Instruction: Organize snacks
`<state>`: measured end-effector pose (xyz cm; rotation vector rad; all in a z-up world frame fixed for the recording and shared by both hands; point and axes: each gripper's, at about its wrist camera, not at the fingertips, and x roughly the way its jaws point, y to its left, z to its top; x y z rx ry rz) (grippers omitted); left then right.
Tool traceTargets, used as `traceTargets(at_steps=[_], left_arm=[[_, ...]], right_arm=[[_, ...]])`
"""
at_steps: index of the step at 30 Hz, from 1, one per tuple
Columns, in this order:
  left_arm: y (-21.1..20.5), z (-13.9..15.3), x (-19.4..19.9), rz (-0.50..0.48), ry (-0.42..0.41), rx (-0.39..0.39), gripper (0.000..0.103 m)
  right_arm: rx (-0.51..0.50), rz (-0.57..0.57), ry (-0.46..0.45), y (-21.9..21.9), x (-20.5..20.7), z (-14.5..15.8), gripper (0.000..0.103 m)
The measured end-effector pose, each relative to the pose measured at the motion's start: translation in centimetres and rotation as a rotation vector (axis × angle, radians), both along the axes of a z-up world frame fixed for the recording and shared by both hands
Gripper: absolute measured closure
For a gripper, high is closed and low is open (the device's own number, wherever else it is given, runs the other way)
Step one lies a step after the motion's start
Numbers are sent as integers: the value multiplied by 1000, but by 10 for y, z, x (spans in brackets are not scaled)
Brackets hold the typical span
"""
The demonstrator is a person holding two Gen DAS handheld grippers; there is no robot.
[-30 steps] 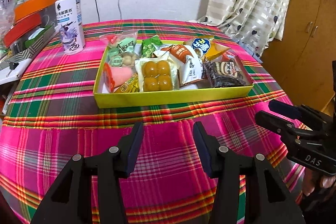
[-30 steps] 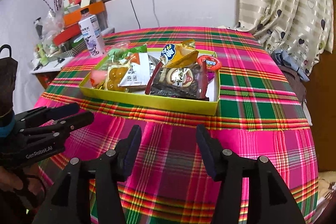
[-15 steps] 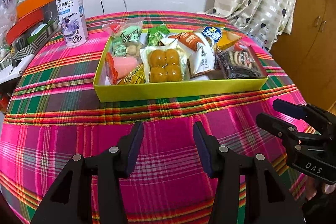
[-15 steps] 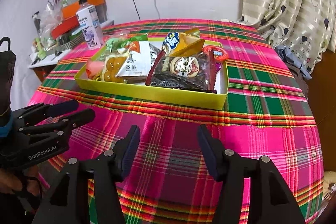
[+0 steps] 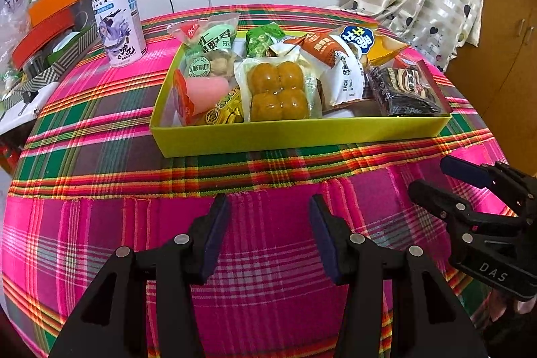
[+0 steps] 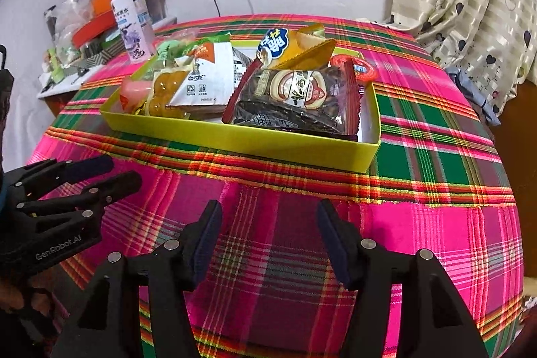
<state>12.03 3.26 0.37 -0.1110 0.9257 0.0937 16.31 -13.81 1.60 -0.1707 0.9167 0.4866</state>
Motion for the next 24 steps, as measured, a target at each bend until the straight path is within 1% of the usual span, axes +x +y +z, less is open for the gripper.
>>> traceTargets(at_steps=[8,13,18,21,23,24], left_arm=[[-2,0,3,9,6,33,53],[-5,-1,5,14,13,64,53],[-4,-1,6,18,13,72,52],[-4,-1,6,26,14,80,48],[-3,-2,6,41,15,87,42],[-1,-2,6,46,15,83,41]], right_arm=[[-3,4,4,3,2,-4,43],[-9,10,-5,6,3,-4,40],[-13,17,-5,8,4,-4,36],[-20,18,-6,10,4,-5,35],[-29,22,-7,12,3,-5,34],[-34,23,-8,13,3,-6,33]])
